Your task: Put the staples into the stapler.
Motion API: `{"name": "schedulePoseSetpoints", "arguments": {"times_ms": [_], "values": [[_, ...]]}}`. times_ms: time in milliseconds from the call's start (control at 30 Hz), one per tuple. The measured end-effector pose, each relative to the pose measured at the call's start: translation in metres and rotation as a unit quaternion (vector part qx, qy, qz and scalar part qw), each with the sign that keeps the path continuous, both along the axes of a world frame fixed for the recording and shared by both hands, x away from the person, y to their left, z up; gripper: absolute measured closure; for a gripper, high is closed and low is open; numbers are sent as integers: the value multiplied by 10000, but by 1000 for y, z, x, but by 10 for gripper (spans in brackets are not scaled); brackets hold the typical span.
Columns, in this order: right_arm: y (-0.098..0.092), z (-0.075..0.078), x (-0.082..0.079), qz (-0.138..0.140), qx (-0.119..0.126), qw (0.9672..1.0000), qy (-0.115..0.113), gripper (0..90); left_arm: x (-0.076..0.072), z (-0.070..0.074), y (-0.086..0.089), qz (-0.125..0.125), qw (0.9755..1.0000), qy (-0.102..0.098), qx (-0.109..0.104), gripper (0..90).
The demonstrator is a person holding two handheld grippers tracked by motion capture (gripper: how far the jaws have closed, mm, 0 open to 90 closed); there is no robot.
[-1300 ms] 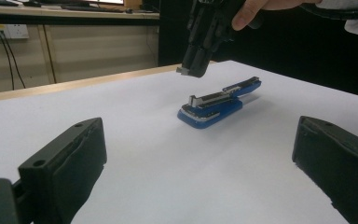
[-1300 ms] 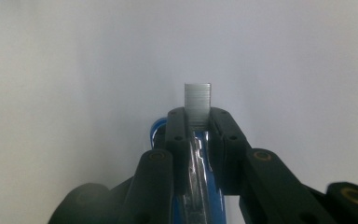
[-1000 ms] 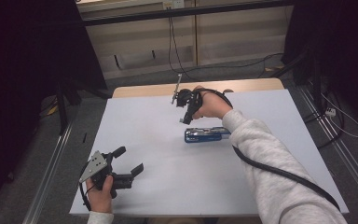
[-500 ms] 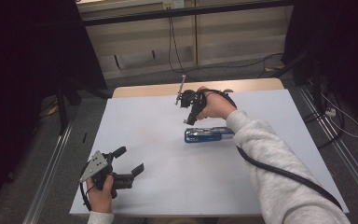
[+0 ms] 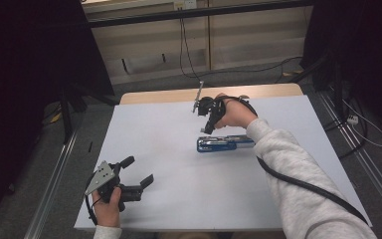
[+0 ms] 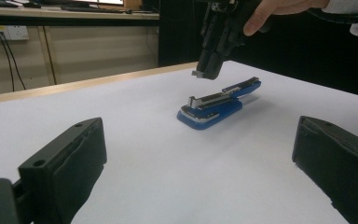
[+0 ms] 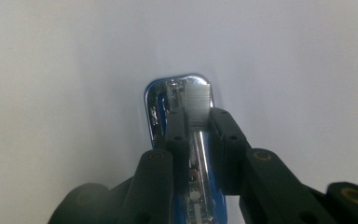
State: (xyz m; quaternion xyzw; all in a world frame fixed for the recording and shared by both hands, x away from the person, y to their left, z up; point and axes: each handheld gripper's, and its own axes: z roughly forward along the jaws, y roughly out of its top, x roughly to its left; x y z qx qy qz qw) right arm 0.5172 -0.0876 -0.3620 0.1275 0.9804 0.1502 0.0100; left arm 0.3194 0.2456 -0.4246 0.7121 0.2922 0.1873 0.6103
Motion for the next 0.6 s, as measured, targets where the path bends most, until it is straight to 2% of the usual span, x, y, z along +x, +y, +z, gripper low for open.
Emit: {"name": "schedulePoseSetpoints", "arguments": {"times_ms": [600], "values": [[-2,-15,-4,68,-136,9999,45,791,0,0,0,25,10000,-11,-3,28]]}}
